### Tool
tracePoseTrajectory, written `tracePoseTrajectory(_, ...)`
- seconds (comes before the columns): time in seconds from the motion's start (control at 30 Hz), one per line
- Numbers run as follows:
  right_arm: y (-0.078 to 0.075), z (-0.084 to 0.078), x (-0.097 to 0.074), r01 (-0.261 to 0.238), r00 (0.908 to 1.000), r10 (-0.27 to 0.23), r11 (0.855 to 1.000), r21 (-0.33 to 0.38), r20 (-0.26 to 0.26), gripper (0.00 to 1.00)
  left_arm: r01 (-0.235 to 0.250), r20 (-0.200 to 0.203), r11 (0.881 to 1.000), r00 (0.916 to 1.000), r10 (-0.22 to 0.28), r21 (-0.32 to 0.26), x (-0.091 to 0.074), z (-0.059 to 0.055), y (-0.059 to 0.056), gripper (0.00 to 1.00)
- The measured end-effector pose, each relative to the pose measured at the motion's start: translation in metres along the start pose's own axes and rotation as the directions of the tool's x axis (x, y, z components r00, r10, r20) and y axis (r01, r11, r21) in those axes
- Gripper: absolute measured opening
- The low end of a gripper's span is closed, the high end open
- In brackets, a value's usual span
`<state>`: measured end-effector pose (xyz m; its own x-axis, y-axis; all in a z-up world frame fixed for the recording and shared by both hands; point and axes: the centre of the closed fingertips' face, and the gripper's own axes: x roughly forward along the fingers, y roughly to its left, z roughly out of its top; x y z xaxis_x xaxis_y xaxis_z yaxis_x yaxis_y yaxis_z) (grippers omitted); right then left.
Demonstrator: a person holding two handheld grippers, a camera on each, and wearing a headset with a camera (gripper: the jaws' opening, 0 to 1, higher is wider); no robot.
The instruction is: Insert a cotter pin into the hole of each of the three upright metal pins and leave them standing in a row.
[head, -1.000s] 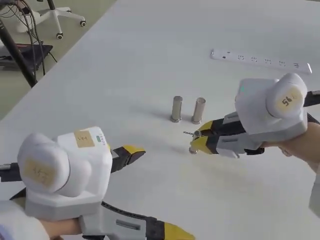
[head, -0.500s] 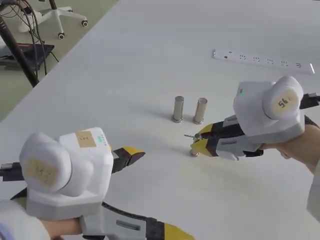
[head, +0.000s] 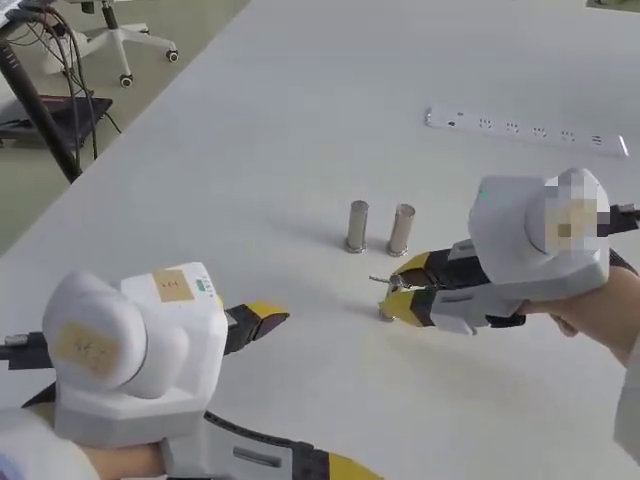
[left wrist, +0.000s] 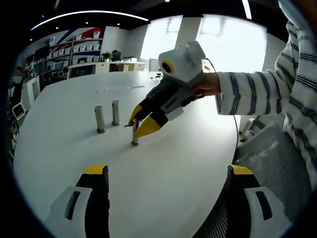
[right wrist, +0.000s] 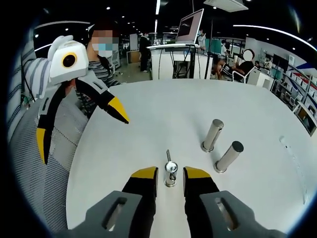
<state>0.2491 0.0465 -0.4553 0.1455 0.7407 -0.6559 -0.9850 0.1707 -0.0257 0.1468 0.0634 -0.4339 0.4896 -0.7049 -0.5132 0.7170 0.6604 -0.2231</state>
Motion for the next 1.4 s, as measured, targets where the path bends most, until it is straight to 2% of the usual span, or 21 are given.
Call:
tracePoseTrajectory(0.07,0.0,0.001,-0.004,0.008,0.9999,-0.008,1.0,0.005,0.007,0.17,-0.001,-0.001,1.0,1.0,0.001,0.004,-0.001,0.001,0.0,0.99)
tracePoseTrajectory(0.2,0.002,0.01,-0.018,0.03,0.9974,-0.033,0.999,0.04,0.064,0.2,-0.013,0.01,1.0,0.9999,0.013,0.01,-0.004,0.006,0.0,0.99)
tracePoseTrajectory(0.4,0.009,0.024,-0.045,0.051,0.9841,-0.07,0.991,0.121,0.163,0.3,-0.023,0.032,1.0,0.9992,0.023,0.012,-0.009,0.014,0.001,0.99)
tracePoseTrajectory(0.57,0.012,0.027,-0.065,0.081,0.9782,-0.105,0.988,0.135,0.18,0.35,-0.034,0.046,0.999,0.9984,0.033,0.012,-0.01,0.019,0.001,0.99)
tracePoseTrajectory(0.63,0.013,0.03,-0.072,0.093,0.9711,-0.128,0.981,0.173,0.202,0.42,-0.037,0.051,0.999,0.9981,0.036,0.013,-0.011,0.02,0.0,0.98)
tracePoseTrajectory(0.7,0.015,0.028,-0.077,0.107,0.9691,-0.143,0.978,0.181,0.201,0.5,-0.037,0.048,0.999,0.9982,0.036,0.006,-0.012,0.02,0.0,0.95)
tracePoseTrajectory(0.8,0.017,0.022,-0.086,0.145,0.9643,-0.183,0.969,0.199,0.192,0.54,-0.046,0.055,0.999,0.9974,0.045,0.007,-0.013,0.022,0.001,0.95)
tracePoseTrajectory(0.97,0.024,0.011,-0.101,0.168,0.9442,-0.244,0.934,0.316,0.221,0.69,-0.051,0.067,0.999,0.9965,0.049,0.019,-0.015,0.024,0.0,0.96)
tracePoseTrajectory(1.13,0.029,-0.001,-0.113,0.182,0.9328,-0.282,0.906,0.382,0.224,0.76,-0.054,0.058,0.998,0.9969,0.053,0.02,-0.015,0.022,0.002,0.96)
tracePoseTrajectory(1.23,0.032,-0.011,-0.118,0.197,0.9317,-0.303,0.884,0.424,0.2,0.84,-0.053,0.061,0.998,0.9968,0.052,0.017,-0.015,0.023,0.002,0.96)
tracePoseTrajectory(1.3,0.029,-0.021,-0.121,0.244,0.9244,-0.346,0.861,0.446,0.161,0.92,-0.053,0.063,0.998,0.9967,0.052,0.016,-0.016,0.023,0.003,0.96)
tracePoseTrajectory(1.4,0.029,-0.03,-0.124,0.258,0.9221,-0.36,0.845,0.468,0.141,0.94,-0.056,0.062,0.998,0.9966,0.055,0.012,-0.017,0.024,0.005,0.96)
